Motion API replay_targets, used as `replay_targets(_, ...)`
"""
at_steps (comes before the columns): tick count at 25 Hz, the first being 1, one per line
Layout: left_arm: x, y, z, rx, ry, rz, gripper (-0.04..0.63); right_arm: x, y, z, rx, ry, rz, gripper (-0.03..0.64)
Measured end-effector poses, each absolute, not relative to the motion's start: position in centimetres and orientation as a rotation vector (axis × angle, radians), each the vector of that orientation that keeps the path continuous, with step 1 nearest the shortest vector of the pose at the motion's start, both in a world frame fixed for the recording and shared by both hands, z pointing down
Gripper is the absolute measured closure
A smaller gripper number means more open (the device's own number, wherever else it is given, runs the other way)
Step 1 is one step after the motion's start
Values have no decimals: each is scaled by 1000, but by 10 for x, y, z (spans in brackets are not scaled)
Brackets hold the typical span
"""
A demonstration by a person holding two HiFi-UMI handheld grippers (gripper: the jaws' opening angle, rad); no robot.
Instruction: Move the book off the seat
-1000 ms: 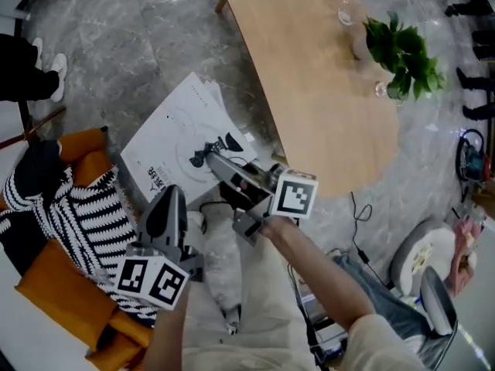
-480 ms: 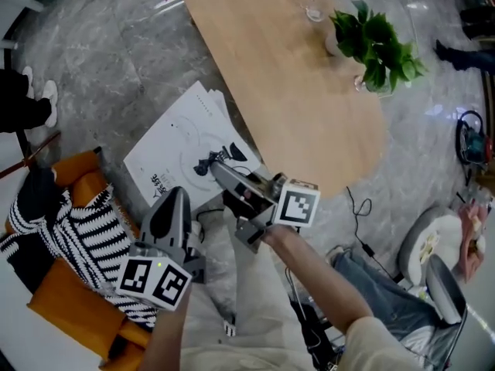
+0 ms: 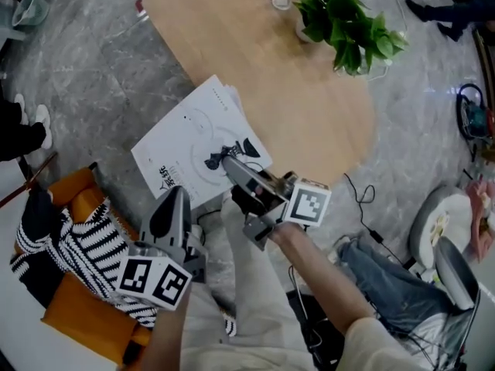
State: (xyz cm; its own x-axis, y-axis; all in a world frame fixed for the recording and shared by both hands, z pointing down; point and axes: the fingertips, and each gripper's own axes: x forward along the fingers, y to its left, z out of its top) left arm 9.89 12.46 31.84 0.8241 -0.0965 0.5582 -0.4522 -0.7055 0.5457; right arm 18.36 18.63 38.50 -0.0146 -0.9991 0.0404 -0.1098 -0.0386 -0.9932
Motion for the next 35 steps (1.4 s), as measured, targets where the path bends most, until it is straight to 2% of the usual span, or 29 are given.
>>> replay_targets(9, 147, 153, 329, 2323, -303, 728, 586, 235, 202, 361, -1364, 1163, -1139, 570)
replay_targets(15, 180, 174, 329, 2352, -211, 758, 586, 259, 250, 390, -1415, 1129, -1039, 571)
replay_targets(19, 201, 190, 333, 2366, -139, 786, 586, 282, 255, 372, -1442, 1050, -1023, 571)
replay_targets(35, 243, 252, 349, 2448, 57, 1009, 586, 313, 308, 388, -1478, 892, -936, 571)
